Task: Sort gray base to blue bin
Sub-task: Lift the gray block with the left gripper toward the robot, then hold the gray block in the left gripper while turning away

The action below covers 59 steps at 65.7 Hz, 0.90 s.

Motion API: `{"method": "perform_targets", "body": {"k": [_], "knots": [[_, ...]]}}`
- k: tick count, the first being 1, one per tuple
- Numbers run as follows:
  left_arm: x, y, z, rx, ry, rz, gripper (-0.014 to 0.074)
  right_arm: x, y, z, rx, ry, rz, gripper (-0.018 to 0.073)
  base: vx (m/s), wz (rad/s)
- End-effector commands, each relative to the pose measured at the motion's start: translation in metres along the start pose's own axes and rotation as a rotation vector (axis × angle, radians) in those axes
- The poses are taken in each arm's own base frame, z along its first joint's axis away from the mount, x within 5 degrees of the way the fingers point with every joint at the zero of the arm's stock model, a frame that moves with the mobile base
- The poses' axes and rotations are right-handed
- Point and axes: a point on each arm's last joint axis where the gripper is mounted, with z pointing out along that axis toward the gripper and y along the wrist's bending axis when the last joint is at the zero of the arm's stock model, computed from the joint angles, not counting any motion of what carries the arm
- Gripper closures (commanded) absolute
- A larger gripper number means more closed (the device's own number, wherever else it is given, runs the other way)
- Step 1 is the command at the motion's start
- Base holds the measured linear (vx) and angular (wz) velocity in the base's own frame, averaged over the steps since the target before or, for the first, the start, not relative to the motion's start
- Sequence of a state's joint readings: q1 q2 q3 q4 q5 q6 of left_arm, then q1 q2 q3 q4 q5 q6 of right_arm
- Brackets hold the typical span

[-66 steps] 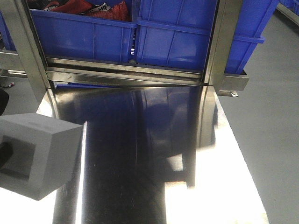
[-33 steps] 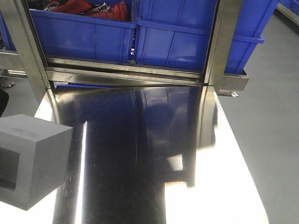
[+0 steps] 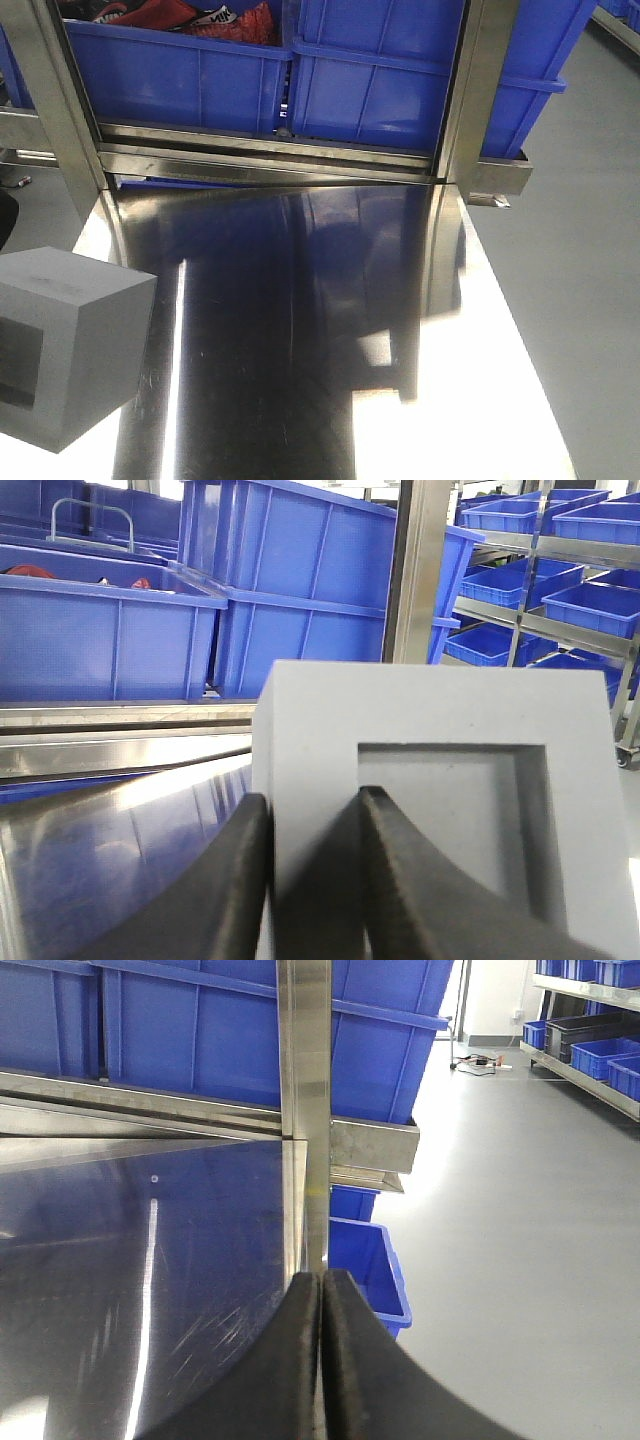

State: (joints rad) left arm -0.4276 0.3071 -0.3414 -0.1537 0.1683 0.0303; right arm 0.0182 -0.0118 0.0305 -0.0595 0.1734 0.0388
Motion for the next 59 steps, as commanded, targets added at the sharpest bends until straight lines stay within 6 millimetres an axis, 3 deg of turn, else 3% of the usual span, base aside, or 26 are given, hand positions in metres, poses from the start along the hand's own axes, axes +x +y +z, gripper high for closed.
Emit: {"method": "perform_targets", "body": {"k": [1, 41, 59], "knots": [[-0.0188, -0.0014, -0.0016, 0.007, -0.128, -0.012, 0.0602, -0.0025, 0.0, -0.0001, 0.003, -0.071, -0.011, 0.0568, 0.0, 0.0], [-0.0188, -0.0014, -0.0016, 0.007, -0.128, -0.012, 0.0602, -0.0025, 0.0, -0.0001, 0.003, -0.071, -0.011, 0.0568, 0.0, -0.01], [-0.0188, -0.0014, -0.0016, 0.007, -0.128, -0.012, 0.0602, -0.0025, 0.0, -0.0001, 0.003, -0.071, -0.011, 0.0568, -0.04, -0.24]]}}
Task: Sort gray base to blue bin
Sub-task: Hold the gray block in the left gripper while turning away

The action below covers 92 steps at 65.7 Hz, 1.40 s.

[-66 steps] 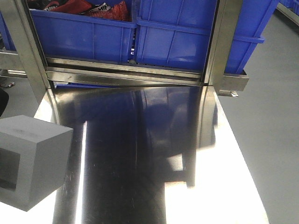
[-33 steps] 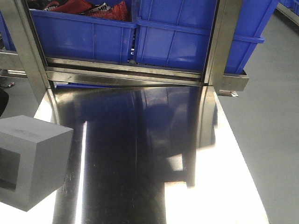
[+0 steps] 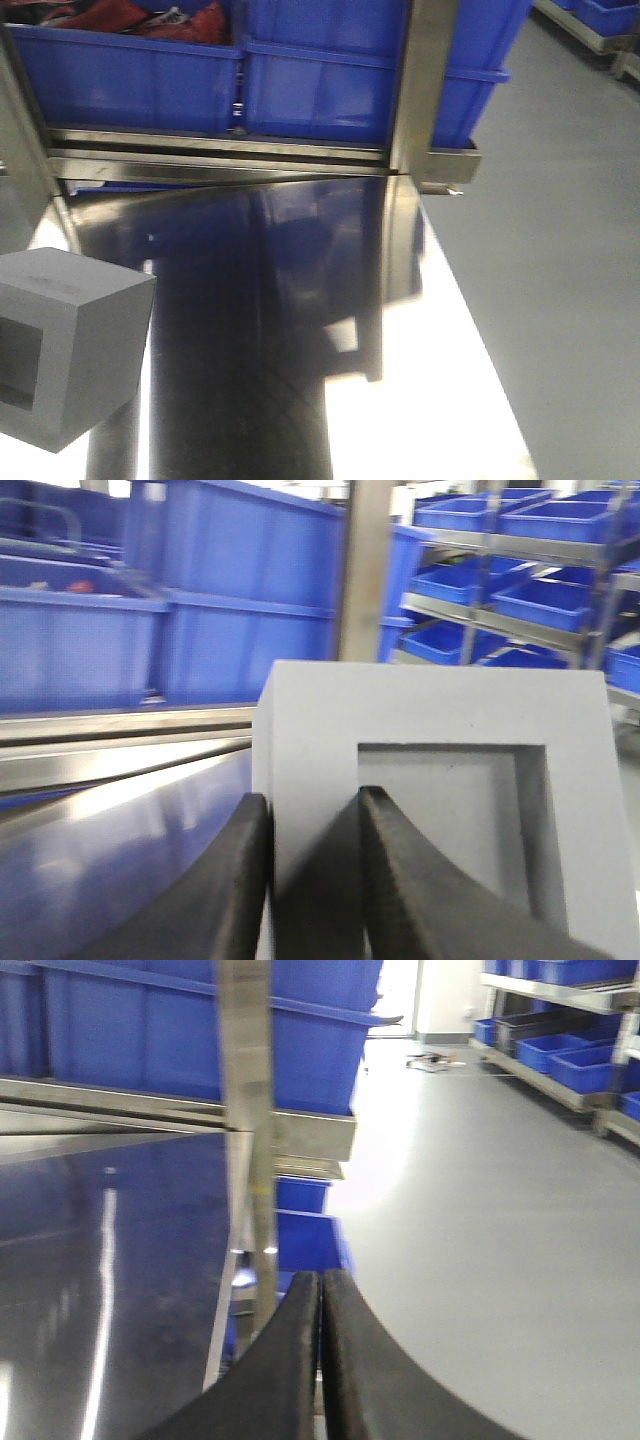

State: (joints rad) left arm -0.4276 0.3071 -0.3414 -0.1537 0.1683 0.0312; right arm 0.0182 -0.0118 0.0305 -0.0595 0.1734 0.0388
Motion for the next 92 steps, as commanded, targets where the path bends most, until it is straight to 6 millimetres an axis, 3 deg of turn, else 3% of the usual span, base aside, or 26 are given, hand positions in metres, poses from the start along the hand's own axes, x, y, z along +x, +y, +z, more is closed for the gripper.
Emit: {"method": "perform_targets", "body": {"k": [1, 92], "knots": [[-0.0188, -0.0014, -0.0016, 0.007, -0.128, -0.013, 0.0602, -0.0025, 0.0, -0.0001, 0.003, -0.071, -0.011, 0.0568, -0.06, -0.41], [-0.0188, -0.0014, -0.0016, 0.007, -0.128, -0.013, 0.0602, -0.0025, 0.0, -0.0001, 0.003, -0.071, -0.011, 0.0568, -0.08, -0.62]]}}
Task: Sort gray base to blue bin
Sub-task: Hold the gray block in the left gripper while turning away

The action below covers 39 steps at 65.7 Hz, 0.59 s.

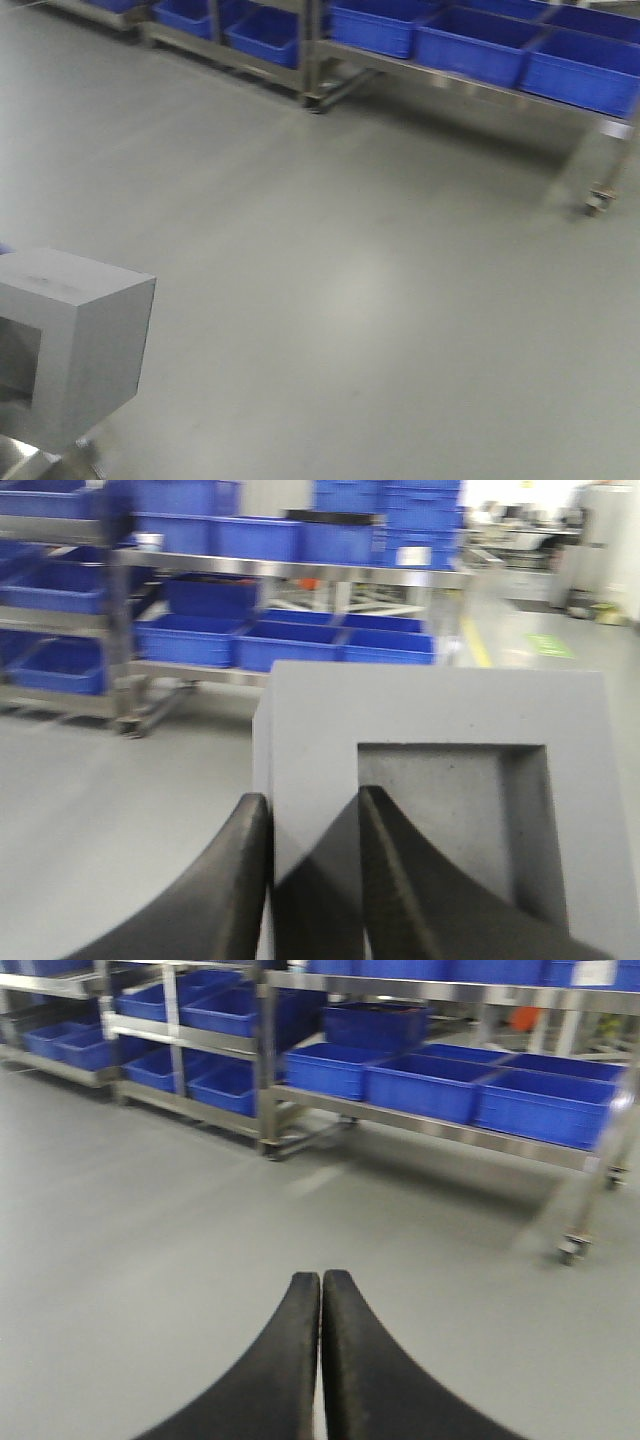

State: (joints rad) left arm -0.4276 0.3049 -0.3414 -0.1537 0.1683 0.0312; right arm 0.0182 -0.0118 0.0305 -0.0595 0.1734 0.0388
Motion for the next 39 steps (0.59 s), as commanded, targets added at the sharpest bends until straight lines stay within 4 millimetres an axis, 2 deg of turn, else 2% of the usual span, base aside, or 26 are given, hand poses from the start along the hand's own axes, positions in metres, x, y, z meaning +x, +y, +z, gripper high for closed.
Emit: {"method": "perform_targets", "body": {"k": [1, 39], "knots": [[-0.0187, -0.0013, -0.0011, 0.007, -0.126, -0.013, 0.0602, -0.0025, 0.0, -0.0001, 0.003, -0.071, -0.011, 0.0568, -0.05, -0.8], [-0.0187, -0.0013, -0.0012, 0.007, -0.126, -0.013, 0.0602, -0.0025, 0.0, -0.0001, 0.003, -0.071, -0.011, 0.0568, 0.01, -0.8]]}}
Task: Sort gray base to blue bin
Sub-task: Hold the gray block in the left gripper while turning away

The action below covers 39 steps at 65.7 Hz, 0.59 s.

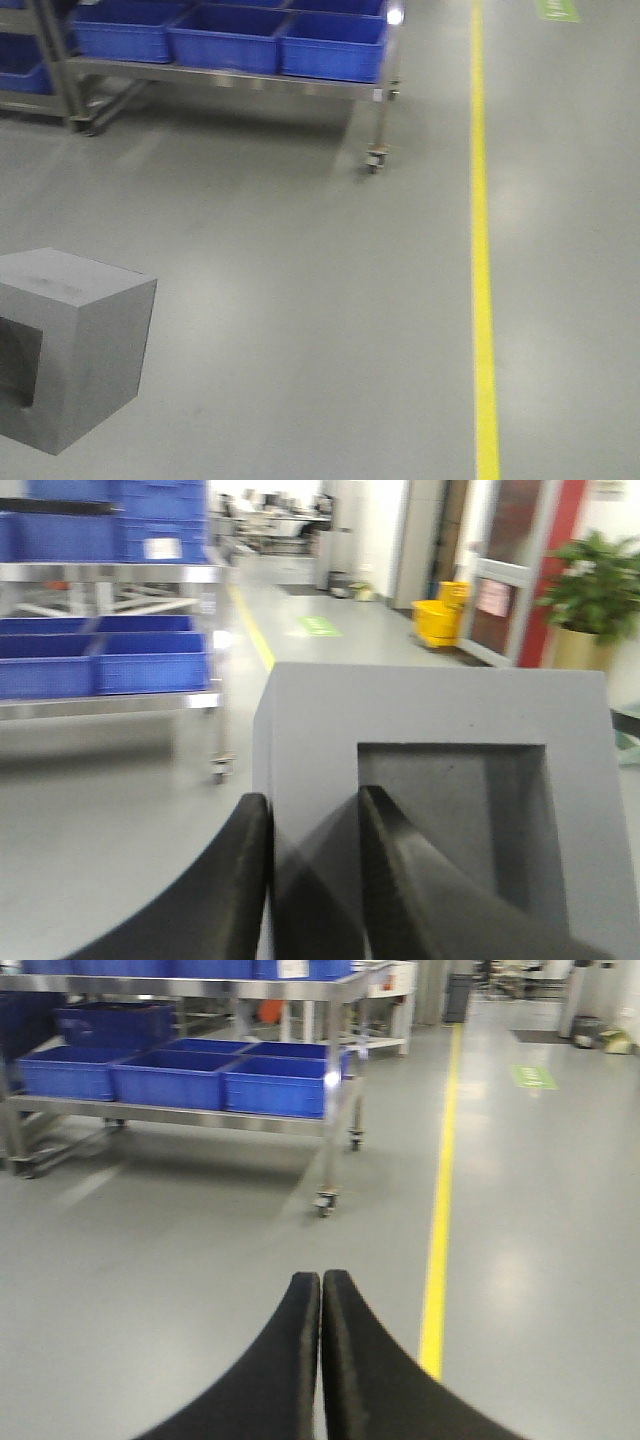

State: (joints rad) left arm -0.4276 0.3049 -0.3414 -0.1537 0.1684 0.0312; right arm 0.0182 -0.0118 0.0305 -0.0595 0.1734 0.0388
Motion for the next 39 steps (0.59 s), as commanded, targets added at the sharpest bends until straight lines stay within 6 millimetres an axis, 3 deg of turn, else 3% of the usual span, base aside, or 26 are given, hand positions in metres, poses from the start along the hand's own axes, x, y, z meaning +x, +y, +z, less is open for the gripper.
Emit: {"method": "perform_targets", "body": {"k": [1, 18, 39], "knots": [[-0.0187, -0.0013, -0.0012, 0.007, -0.126, -0.013, 0.0602, -0.0025, 0.0, -0.0001, 0.003, -0.071, -0.011, 0.0568, 0.07, -0.68], [-0.0187, -0.0013, -0.0012, 0.007, -0.126, -0.013, 0.0602, -0.0025, 0.0, -0.0001, 0.003, -0.071, -0.011, 0.0568, 0.1, -0.52], [-0.0187, -0.0013, -0.0012, 0.007, -0.126, -0.013, 0.0602, -0.0025, 0.0, -0.0001, 0.003, -0.071, -0.011, 0.0568, 0.19, -0.23]]}}
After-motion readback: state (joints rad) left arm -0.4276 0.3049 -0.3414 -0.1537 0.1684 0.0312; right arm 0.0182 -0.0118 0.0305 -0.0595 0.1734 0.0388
